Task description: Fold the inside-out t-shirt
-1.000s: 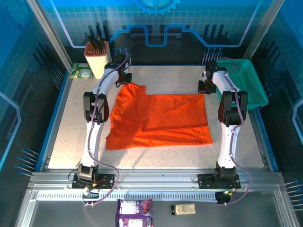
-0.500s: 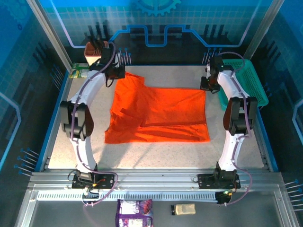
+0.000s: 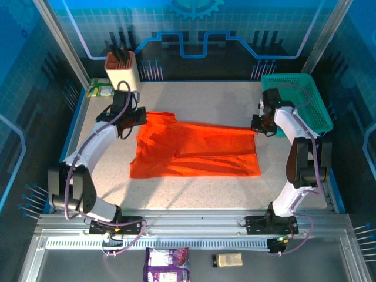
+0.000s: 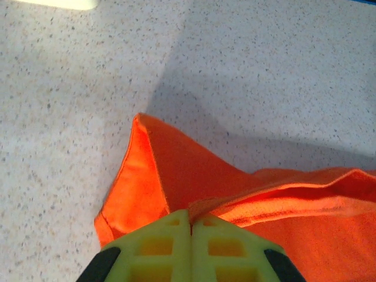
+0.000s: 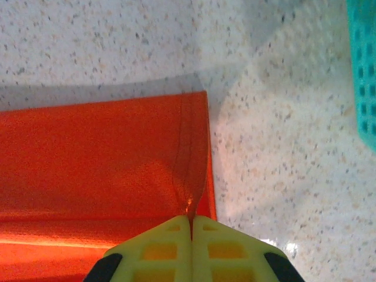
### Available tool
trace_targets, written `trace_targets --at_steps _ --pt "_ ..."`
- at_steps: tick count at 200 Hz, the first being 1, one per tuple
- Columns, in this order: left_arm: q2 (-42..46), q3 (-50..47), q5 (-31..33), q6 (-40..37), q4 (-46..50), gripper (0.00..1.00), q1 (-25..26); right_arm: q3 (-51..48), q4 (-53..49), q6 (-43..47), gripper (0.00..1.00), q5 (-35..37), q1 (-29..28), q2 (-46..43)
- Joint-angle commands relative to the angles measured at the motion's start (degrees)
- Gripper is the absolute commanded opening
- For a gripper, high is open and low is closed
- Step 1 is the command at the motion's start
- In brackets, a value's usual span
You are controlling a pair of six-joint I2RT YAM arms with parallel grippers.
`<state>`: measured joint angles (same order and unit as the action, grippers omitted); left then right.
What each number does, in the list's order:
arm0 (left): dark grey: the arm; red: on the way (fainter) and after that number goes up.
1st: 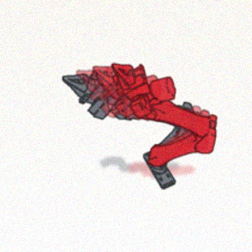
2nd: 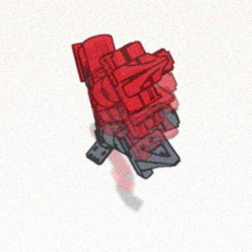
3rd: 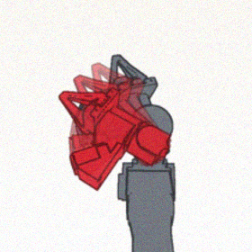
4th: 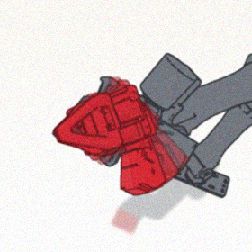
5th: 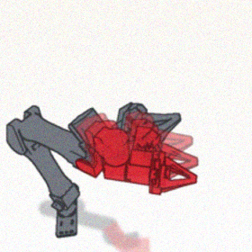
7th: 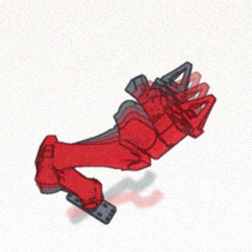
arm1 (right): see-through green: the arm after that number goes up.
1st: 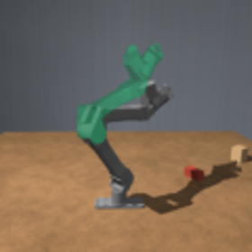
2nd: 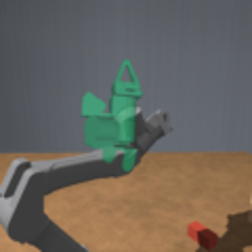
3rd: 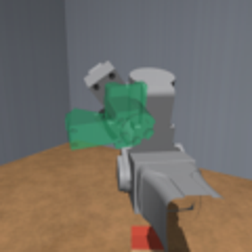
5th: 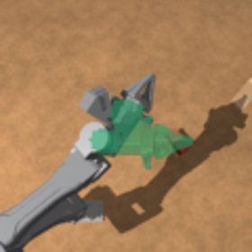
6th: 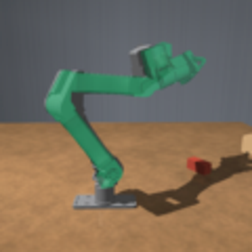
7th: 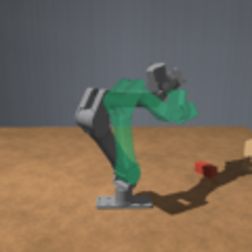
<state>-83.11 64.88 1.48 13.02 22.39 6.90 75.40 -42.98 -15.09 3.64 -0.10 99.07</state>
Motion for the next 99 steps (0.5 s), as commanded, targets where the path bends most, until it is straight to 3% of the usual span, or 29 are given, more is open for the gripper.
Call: trace_targets --at_steps 1,50,68,83,99 --pt "4.95 -6.1 -1.78 3.49 -2.97 0.0 -0.39 -4.98 3.21 -2.7 0.0 -0.79 -0.61 -4.51" --pt "14.18 -21.87 -5.21 12.0 -6.85 0.01 -0.35 -15.82 8.57 -6.75 0.0 -0.82 -0.8 -9.08" --pt "17.54 -27.01 -4.72 16.02 -7.86 0.15 -0.31 -18.2 9.38 -8.28 0.01 -1.34 -1.21 -9.91" --pt "20.35 -29.67 -5.47 18.64 -8.58 0.34 -0.3 -19.16 9.02 -9.13 0.17 0.02 -1.57 -11.08" --pt "22.42 -30.25 -6.67 19.54 -8.22 0.36 -0.3 -19.35 8.79 -9.5 0.25 0.83 -1.83 -12.85"
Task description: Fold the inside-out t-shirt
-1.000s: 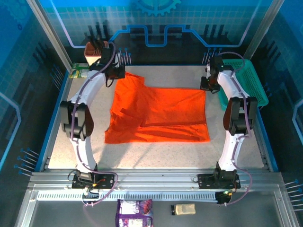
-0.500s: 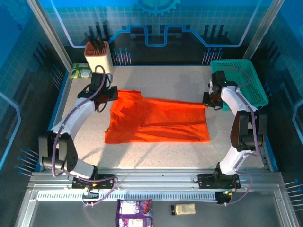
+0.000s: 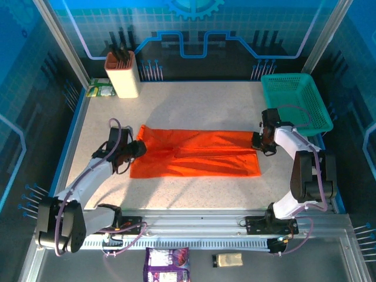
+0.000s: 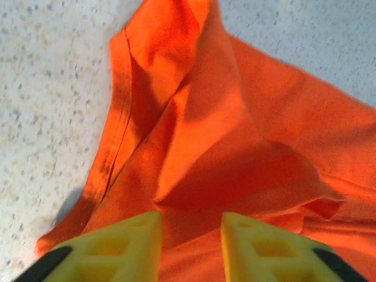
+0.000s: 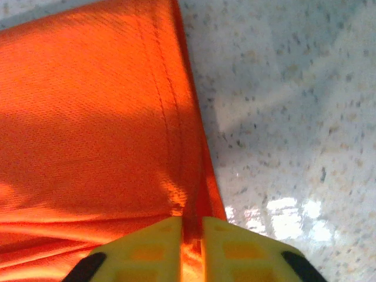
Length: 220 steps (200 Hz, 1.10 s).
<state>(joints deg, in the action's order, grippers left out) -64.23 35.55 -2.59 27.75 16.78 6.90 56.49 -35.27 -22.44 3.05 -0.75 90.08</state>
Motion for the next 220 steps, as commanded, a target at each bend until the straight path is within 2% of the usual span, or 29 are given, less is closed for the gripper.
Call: trace_targets --at_steps 1,43,79,111,138,175,220 --pt "3.61 -0.88 -2.69 4.88 -2.57 0.36 -0.3 -0.43 1.03 -2.21 0.25 1.47 -1.13 -3.95" --pt "1.71 4.15 -7.34 3.68 0.41 0.35 -0.15 4.28 -1.64 -1.57 0.28 1.58 -4.85 -3.72" --pt "-5.78 11.01 -9.27 2.25 5.12 0.34 2.38 9.33 -1.48 -0.83 0.28 -6.51 -10.59 1.07" --pt "-11.88 16.2 -2.71 2.11 13.69 0.34 4.54 14.32 -0.88 -2.35 0.28 -14.34 -17.9 6.43" --pt "-13.37 15.58 -4.23 2.32 14.78 0.34 1.79 16.6 3.77 -8.19 0.29 -20.74 -24.78 10.38" --pt "-14.47 11.61 -14.04 3.54 11.7 0.35 -5.13 20.44 10.17 -15.17 0.37 -25.29 -33.75 18.64" --pt "-17.8 10.63 -16.48 2.36 12.6 0.33 -6.17 25.42 14.68 -20.39 0.43 -27.21 -39.5 26.8"
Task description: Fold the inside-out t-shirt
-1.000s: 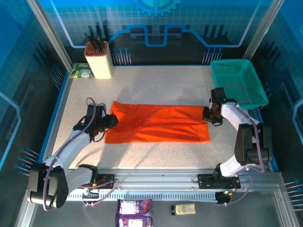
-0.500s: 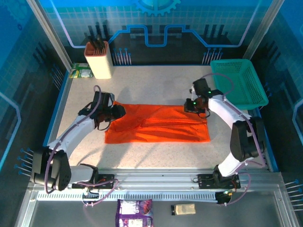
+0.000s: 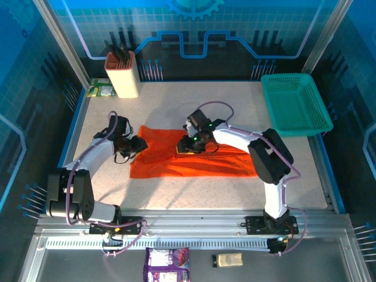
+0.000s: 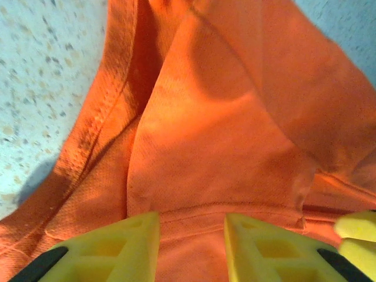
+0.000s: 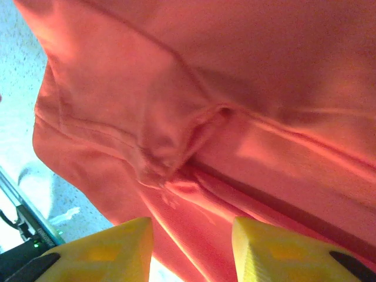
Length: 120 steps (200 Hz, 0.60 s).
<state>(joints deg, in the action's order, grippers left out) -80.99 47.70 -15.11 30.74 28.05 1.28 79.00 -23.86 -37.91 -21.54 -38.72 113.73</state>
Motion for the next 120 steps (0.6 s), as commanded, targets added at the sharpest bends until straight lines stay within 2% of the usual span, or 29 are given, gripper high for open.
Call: trace_targets --at_steps 1,28,65,86,120 --pt "-1.06 -1.58 -3.96 -0.62 1.31 0.33 -0.52 2.95 3.32 -5.03 0.43 -2.58 -1.58 3.29" --pt "-2.0 -2.59 -2.77 -0.87 1.75 0.33 -0.75 3.88 4.43 -6.26 0.44 -3.33 -2.0 6.19" --pt "-3.37 -3.68 -2.28 -1.21 0.87 0.34 -1.1 3.79 7.0 -7.94 0.37 -4.53 -1.99 7.27" --pt "-4.37 -3.78 -2.75 -1.28 0.42 0.34 -1.1 3.73 6.72 -8.03 0.29 -4.23 -2.01 7.08" --pt "-5.71 -3.69 -2.79 -1.51 0.16 0.33 -1.1 3.86 6.54 -8.02 0.07 -4.02 -2.05 6.68"
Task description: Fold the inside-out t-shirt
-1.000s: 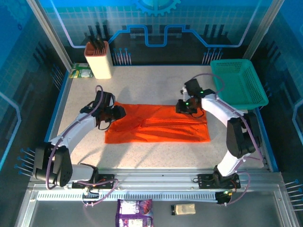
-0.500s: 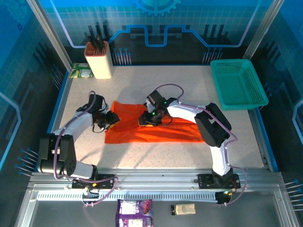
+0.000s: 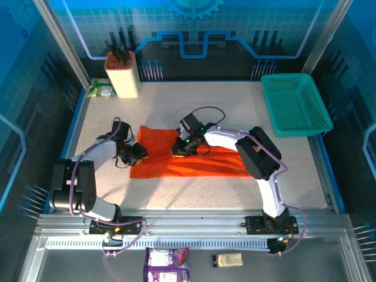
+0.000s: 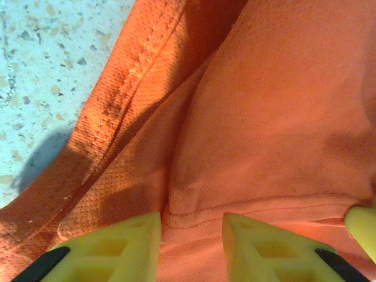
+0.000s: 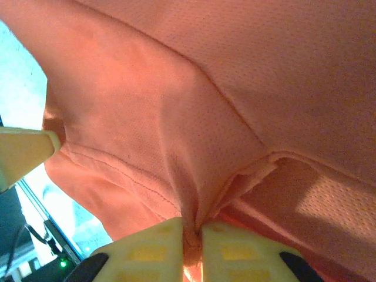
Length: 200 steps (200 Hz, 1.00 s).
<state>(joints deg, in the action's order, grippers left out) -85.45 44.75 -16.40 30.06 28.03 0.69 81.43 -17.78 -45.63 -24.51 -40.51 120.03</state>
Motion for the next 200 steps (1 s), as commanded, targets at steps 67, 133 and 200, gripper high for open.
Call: trace_targets --at_steps 67,133,200 --pt "-2.47 -0.44 -3.53 0.07 -1.84 0.18 -0.51 2.56 -0.43 -0.35 0.01 -1.33 -0.71 0.21" --pt "7.51 4.59 -0.65 -0.54 7.21 0.01 -0.51 5.54 -5.86 1.83 0.0 1.32 -1.27 -3.11" --pt "12.05 3.08 -1.8 0.17 10.88 0.0 -0.51 4.95 -7.71 2.78 0.0 0.62 -1.43 -4.51"
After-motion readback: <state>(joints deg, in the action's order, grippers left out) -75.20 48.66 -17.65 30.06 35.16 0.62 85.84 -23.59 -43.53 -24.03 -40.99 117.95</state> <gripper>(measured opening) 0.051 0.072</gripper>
